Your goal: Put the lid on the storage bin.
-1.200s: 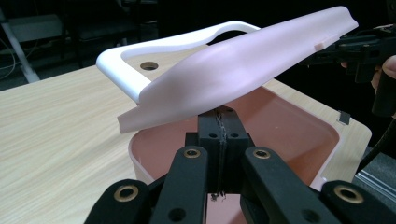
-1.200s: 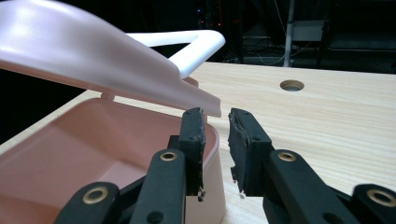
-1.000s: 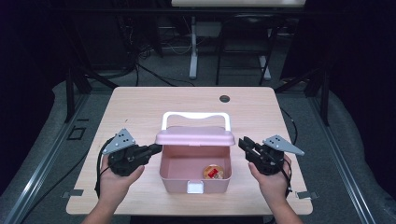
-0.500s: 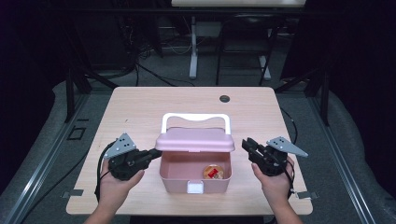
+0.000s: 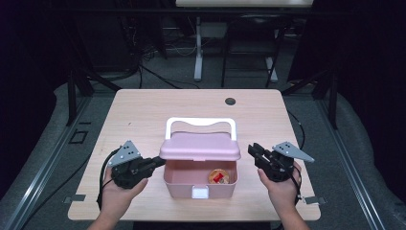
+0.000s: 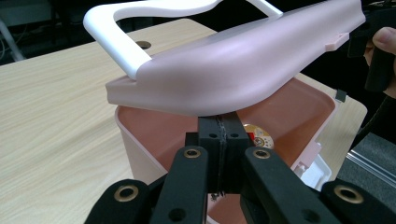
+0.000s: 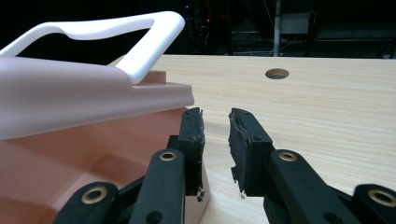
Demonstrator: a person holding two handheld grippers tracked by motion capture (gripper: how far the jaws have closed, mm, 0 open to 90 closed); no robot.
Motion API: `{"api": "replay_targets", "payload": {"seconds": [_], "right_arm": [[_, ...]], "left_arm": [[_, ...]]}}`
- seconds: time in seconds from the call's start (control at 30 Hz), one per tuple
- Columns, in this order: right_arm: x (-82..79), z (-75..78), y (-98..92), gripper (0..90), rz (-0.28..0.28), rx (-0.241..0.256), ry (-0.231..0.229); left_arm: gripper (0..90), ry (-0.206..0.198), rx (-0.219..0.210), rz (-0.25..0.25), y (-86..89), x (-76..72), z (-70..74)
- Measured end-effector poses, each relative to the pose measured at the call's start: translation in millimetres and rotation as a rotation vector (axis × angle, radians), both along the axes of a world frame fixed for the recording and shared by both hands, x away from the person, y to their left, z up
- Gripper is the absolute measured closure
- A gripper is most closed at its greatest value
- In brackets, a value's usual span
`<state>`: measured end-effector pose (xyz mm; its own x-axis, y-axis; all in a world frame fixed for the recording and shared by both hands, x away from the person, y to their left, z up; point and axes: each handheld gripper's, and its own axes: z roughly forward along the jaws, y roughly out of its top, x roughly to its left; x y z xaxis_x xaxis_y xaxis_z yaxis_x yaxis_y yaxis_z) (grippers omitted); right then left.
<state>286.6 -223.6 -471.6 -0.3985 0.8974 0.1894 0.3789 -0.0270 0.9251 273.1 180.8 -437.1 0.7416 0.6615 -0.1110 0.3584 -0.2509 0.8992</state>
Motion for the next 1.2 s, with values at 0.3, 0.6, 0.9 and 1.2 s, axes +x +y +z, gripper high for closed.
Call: {"api": "replay_targets", "payload": {"seconds": [0.3, 0.6, 0.9, 1.2], "right_arm": [[0.1, -3.5, -3.5, 71.8, -0.014, -0.007, 0.005], [-0.1, -7.9, -7.7, 71.5, -0.026, -0.004, 0.019], [-1.1, -9.0, -9.2, 71.0, -0.03, -0.001, 0.022], [-1.5, -11.4, -8.8, 70.6, -0.028, 0.002, 0.025]], "left_arm": [[89.7, 0.013, -0.007, -0.003, 1.3, -4.4, -6.6], [89.7, 0.029, -0.002, -0.012, 1.8, -8.4, -14.4], [89.7, 0.033, 0.002, -0.009, 3.4, -14.2, -21.4], [89.7, 0.05, 0.001, -0.013, 3.4, -18.1, -30.5]]}}
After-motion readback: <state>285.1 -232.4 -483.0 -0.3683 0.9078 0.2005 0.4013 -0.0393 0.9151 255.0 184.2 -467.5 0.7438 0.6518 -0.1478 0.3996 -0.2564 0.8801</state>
